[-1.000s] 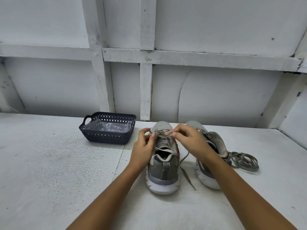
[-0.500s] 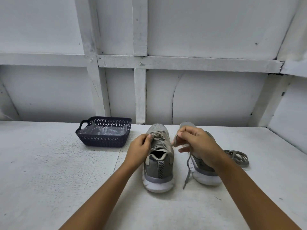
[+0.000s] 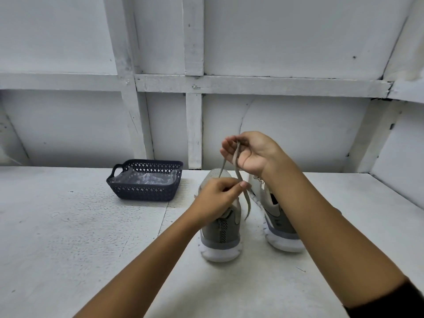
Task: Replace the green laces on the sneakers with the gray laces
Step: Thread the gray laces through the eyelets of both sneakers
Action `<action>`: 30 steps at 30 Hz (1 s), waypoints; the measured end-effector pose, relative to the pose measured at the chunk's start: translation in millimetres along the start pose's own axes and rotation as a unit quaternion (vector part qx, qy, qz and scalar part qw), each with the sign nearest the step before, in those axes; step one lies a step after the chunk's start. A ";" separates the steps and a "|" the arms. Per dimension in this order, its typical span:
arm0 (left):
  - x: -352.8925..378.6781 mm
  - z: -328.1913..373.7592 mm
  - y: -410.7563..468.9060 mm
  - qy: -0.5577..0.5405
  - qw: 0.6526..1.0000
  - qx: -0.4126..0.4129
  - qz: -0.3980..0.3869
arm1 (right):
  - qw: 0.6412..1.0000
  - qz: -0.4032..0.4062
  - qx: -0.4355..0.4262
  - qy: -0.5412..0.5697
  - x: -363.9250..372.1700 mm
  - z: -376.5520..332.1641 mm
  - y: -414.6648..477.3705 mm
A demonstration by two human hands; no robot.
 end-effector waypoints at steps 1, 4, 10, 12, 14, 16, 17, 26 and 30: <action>-3.7 -0.7 2.0 -0.035 0.999 -0.015 0.009 | 1.000 -0.002 0.000 0.005 -1.8 0.4 1.3; -23.3 -1.1 9.2 -0.141 0.986 -0.070 0.052 | 0.998 -0.023 0.006 -0.051 -16.1 9.9 -0.3; -48.4 11.7 35.6 -0.123 0.984 -0.101 0.083 | 0.990 -0.078 0.064 -0.101 -38.1 52.1 -17.5; -51.5 11.3 44.8 -0.103 0.985 -0.103 0.093 | 0.988 -0.079 0.053 -0.118 -42.4 56.7 -22.2; -52.7 8.8 53.0 -0.101 0.984 -0.110 0.093 | 0.987 -0.083 0.033 -0.134 -46.9 57.7 -25.0; -55.3 7.3 59.1 -0.104 0.983 -0.118 0.095 | 0.987 -0.085 0.019 -0.138 -51.1 57.2 -27.6; -55.9 7.2 60.8 -0.101 0.983 -0.120 0.096 | 0.987 -0.087 0.017 -0.136 -52.8 57.3 -28.9; -26.5 -19.3 44.6 0.274 0.942 -0.146 0.127 | 0.996 0.018 -0.062 -0.060 -73.8 41.8 -15.2; -8.8 -36.3 38.7 0.337 0.922 -0.165 0.099 | 0.988 0.065 -0.059 -0.124 -84.8 49.3 -5.4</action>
Point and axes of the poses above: each hand's wrist, its own y-axis towards the middle knuckle, its own x-axis out of the palm, z = x × y, the point moved 6 cm from there along y, towards the middle knuckle, and after that the axes turned 12 degrees about -x, right-handed, at the moved point
